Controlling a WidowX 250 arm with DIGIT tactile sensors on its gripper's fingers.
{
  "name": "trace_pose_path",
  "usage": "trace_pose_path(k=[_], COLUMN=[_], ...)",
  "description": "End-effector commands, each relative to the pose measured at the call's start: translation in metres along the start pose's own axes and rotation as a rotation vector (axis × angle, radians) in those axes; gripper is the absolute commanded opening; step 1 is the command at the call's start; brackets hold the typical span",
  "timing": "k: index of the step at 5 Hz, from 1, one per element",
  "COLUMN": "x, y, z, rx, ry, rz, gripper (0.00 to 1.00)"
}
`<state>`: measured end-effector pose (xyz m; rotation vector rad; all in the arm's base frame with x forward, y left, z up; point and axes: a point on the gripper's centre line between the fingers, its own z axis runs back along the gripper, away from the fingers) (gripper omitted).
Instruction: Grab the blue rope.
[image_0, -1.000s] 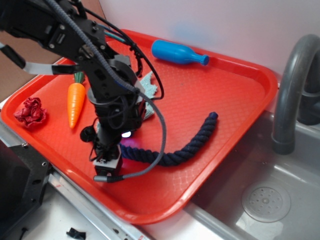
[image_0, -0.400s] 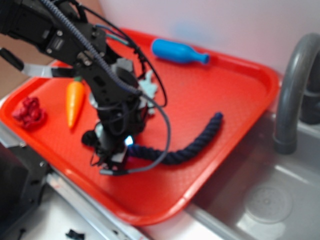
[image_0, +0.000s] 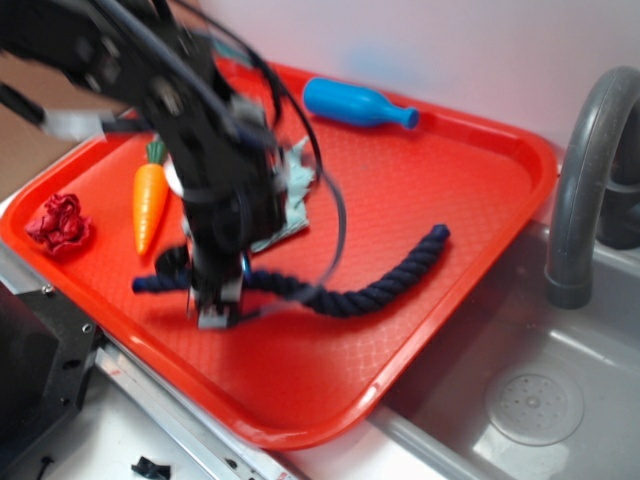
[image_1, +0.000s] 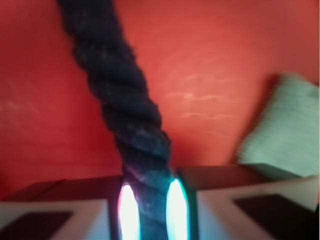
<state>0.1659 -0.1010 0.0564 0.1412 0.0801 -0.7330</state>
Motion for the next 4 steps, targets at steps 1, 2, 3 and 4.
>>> trace_pose_path(k=[1, 2, 3, 4], x=[-0.037, -0.067, -0.079, -0.068], y=[0.030, 0.043, 0.045, 0.049], z=[0.100, 0.141, 0.157, 0.150], rx=[-0.095, -0.163, -0.100, -0.061], ry=[-0.156, -0.174, -0.195, -0.085], rz=[0.509, 0.760, 0.957, 0.874], gripper=[0.00, 0.00, 0.00, 0.00])
